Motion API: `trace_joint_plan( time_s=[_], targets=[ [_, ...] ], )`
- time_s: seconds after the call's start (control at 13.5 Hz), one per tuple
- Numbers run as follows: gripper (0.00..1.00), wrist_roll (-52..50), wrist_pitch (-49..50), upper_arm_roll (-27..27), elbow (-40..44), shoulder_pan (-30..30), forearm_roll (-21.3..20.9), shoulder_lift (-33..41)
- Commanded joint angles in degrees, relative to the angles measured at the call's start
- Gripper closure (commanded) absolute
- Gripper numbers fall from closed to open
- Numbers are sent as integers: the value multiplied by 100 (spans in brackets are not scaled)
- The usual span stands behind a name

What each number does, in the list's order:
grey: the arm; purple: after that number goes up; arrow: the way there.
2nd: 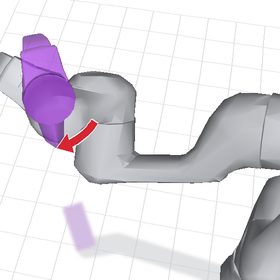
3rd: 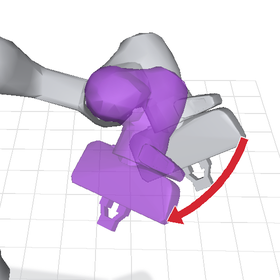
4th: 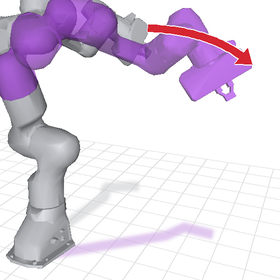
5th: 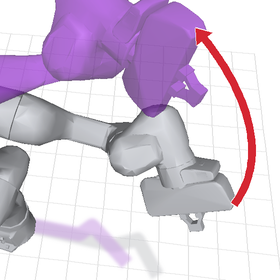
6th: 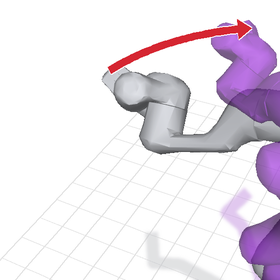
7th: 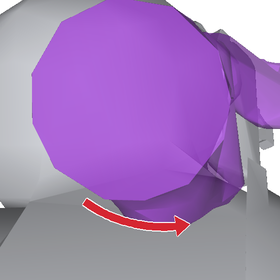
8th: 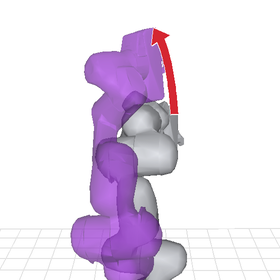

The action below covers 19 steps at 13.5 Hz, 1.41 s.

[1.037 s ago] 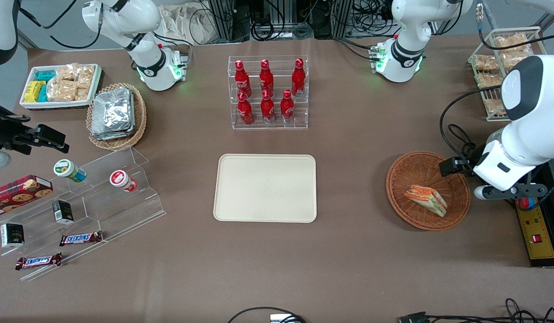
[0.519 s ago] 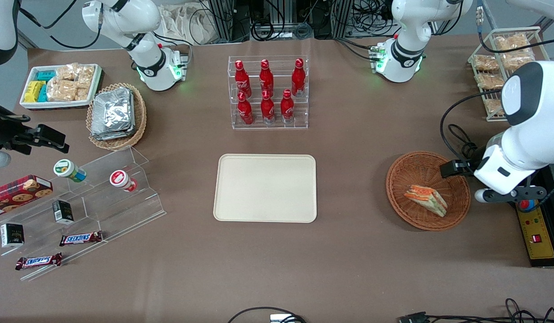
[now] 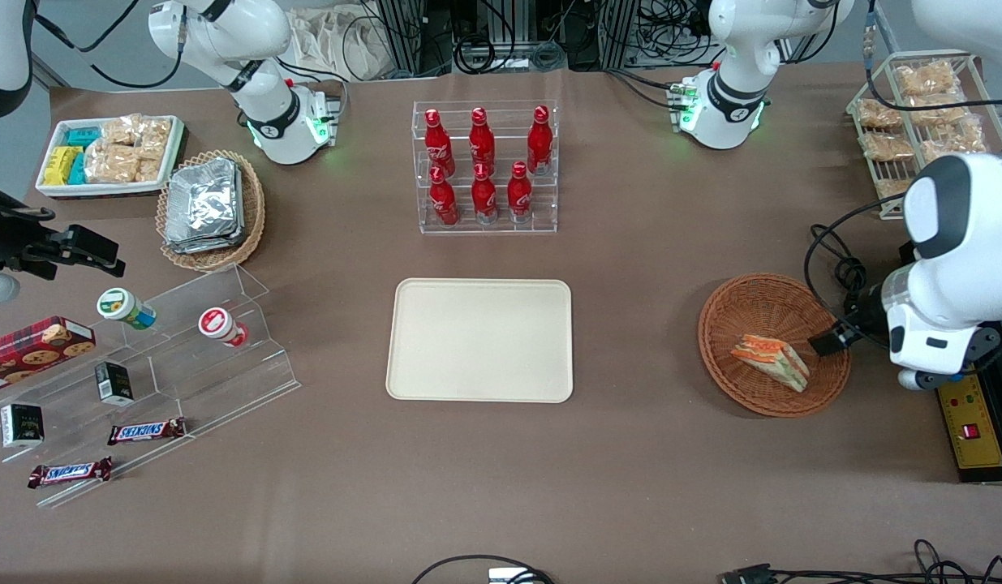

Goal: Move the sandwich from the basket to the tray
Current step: 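Lower the left gripper over the wrapped sandwich in the wicker basket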

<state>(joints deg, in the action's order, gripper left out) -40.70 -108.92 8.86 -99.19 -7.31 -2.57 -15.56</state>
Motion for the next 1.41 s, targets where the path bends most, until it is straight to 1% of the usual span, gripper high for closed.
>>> trace_joint_plan(
  time_s=[0.0,0.3,0.67,1.04,1.33],
  targets=[
    [0,-1147,-252,55,-276,-104,73,-42],
    [0,-1527,-348,55,-268,-122,73,-578],
    [0,-1792,-559,46,-277,-122,2,-974],
    [0,-1801,-875,37,-303,-148,11,-1212],
    [0,-1801,-876,46,-172,-140,37,-1151]
  ],
)
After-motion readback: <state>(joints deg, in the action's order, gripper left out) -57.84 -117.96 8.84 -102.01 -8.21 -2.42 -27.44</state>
